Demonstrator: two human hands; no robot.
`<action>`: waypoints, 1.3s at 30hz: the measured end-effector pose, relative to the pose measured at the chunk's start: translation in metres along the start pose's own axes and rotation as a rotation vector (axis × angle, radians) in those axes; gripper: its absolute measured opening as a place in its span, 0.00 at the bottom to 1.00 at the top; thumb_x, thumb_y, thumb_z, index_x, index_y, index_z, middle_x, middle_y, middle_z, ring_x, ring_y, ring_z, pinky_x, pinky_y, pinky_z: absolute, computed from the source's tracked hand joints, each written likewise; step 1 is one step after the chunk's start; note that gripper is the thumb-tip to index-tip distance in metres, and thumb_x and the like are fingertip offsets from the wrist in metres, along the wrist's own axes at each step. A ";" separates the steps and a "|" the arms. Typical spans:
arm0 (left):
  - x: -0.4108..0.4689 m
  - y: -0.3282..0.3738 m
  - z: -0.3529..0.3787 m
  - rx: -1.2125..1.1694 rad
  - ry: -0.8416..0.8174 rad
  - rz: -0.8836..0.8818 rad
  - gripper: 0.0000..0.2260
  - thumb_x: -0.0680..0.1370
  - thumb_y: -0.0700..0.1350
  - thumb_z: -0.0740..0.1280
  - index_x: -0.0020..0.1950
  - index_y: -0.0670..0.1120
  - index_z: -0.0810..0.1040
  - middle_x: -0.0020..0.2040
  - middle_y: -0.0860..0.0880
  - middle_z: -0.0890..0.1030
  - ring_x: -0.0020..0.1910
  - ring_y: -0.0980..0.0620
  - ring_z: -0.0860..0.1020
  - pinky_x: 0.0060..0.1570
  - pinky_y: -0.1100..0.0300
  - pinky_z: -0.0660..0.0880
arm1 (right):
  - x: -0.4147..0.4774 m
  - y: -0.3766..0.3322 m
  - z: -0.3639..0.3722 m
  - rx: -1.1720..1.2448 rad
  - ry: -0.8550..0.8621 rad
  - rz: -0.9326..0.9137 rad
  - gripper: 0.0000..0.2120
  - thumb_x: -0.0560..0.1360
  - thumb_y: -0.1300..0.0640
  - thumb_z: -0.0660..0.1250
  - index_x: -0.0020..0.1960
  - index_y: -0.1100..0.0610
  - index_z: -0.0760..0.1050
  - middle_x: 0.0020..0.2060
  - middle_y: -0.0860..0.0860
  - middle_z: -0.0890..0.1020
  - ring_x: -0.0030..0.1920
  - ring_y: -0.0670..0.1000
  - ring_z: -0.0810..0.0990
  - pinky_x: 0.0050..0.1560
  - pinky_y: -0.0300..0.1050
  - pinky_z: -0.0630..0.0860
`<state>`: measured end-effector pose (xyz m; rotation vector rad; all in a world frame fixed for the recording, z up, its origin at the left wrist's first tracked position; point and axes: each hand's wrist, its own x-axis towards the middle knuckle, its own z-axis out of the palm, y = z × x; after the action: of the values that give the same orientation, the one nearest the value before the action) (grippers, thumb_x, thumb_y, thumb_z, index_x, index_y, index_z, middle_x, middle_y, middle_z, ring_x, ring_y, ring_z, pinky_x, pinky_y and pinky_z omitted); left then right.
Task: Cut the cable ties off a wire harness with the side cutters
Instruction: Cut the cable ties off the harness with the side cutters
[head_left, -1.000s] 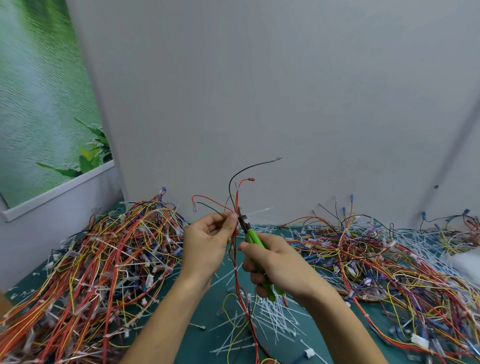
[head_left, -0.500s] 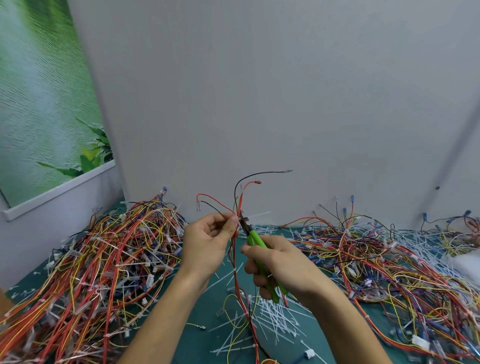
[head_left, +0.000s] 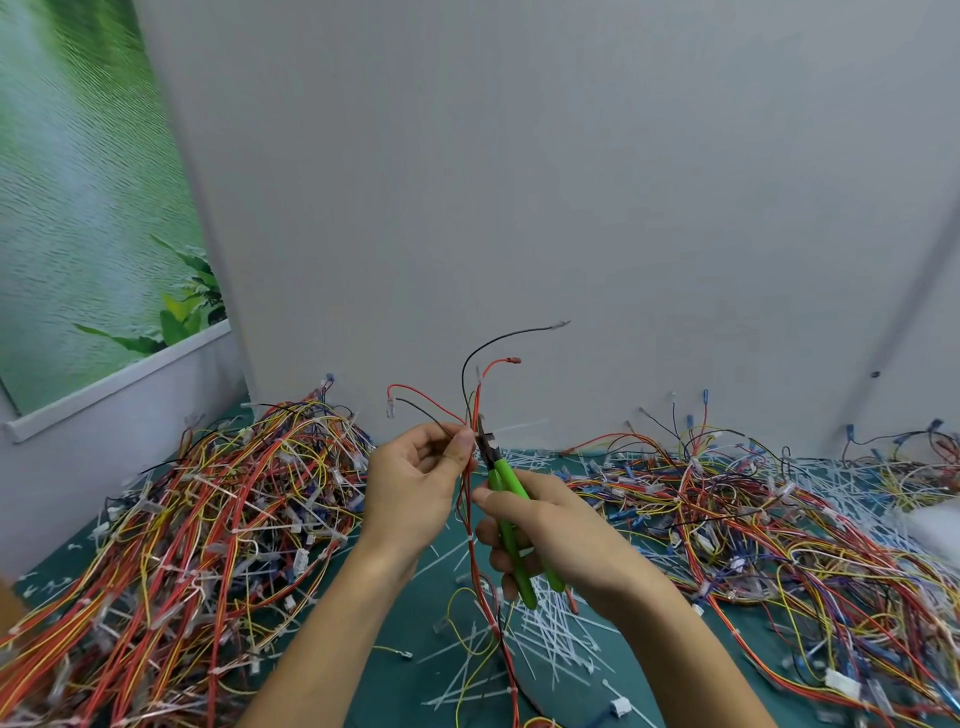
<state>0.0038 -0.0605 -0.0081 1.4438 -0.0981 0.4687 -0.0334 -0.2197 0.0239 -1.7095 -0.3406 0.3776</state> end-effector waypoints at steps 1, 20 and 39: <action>0.000 0.000 0.000 0.001 -0.005 0.003 0.02 0.77 0.43 0.73 0.48 0.49 0.84 0.43 0.53 0.87 0.44 0.59 0.84 0.44 0.69 0.78 | 0.000 0.000 0.000 0.005 -0.008 0.006 0.13 0.83 0.53 0.66 0.56 0.64 0.74 0.37 0.53 0.78 0.35 0.54 0.78 0.38 0.54 0.79; 0.000 -0.003 -0.001 0.021 -0.043 0.036 0.02 0.78 0.42 0.72 0.48 0.49 0.83 0.42 0.53 0.86 0.43 0.59 0.83 0.45 0.68 0.78 | -0.003 -0.004 -0.001 0.008 -0.063 0.046 0.07 0.83 0.53 0.65 0.52 0.57 0.72 0.37 0.52 0.77 0.35 0.52 0.77 0.38 0.52 0.78; -0.003 -0.001 0.002 0.174 -0.031 0.168 0.04 0.75 0.53 0.71 0.46 0.54 0.81 0.41 0.55 0.85 0.42 0.56 0.82 0.43 0.64 0.78 | -0.003 -0.003 0.000 0.111 -0.052 0.035 0.07 0.85 0.57 0.62 0.49 0.59 0.69 0.31 0.49 0.73 0.28 0.49 0.72 0.28 0.45 0.72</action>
<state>0.0019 -0.0636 -0.0097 1.6211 -0.2089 0.6049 -0.0361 -0.2201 0.0273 -1.6013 -0.3221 0.4587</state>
